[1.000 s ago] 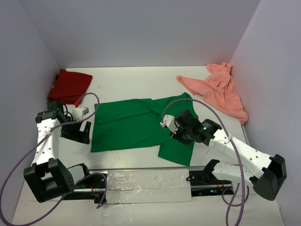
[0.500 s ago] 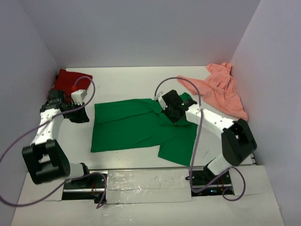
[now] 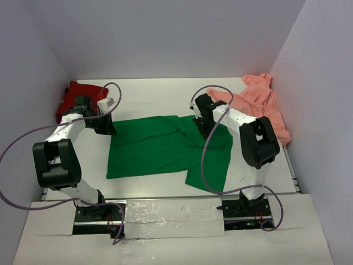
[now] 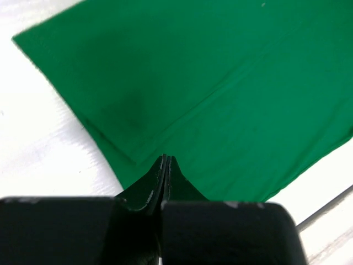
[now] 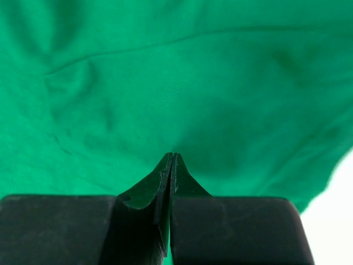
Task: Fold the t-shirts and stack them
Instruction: Grap the side of the flattened tshirt closest away from the robot with both arms
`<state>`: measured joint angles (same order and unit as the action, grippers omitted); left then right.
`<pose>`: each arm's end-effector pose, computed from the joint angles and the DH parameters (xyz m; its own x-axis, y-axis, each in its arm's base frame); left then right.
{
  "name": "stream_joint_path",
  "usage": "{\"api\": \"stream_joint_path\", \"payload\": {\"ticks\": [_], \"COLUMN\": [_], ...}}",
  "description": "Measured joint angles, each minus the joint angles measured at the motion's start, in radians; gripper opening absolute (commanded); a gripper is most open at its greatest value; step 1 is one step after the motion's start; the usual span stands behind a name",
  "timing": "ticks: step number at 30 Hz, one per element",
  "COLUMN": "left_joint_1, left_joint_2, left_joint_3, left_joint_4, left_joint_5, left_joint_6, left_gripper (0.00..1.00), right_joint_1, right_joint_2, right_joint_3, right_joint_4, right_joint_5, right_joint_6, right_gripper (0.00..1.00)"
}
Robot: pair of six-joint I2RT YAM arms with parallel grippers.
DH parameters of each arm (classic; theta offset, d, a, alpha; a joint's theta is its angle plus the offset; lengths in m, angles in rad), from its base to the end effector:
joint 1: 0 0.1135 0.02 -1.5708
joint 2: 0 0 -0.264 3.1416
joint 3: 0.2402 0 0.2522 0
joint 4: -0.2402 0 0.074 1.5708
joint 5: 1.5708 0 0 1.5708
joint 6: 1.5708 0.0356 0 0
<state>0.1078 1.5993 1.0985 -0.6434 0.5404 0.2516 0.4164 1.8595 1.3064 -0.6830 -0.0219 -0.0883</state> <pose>0.3146 0.0156 0.2173 -0.8469 0.1231 -0.5174 0.3410 0.8722 -0.3506 0.3391 0.1508 0.1854 -0.8242 -0.4609 -0.3290 -0.4855 0.8742 -0.0084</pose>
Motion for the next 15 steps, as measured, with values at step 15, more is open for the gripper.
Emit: {"api": "stream_joint_path", "payload": {"ticks": [15], "left_joint_1": [-0.02], "left_joint_2": [-0.134], "left_joint_3": [0.045], "left_joint_4": [-0.003], "left_joint_5": [0.049], "left_joint_6": [-0.047], "left_gripper": [0.0], "right_joint_1": [-0.07], "right_joint_2": [0.13], "right_joint_3": [0.07], "right_joint_4": [-0.087], "right_joint_5": [-0.166], "right_joint_6": [0.093], "right_gripper": [0.0]}}
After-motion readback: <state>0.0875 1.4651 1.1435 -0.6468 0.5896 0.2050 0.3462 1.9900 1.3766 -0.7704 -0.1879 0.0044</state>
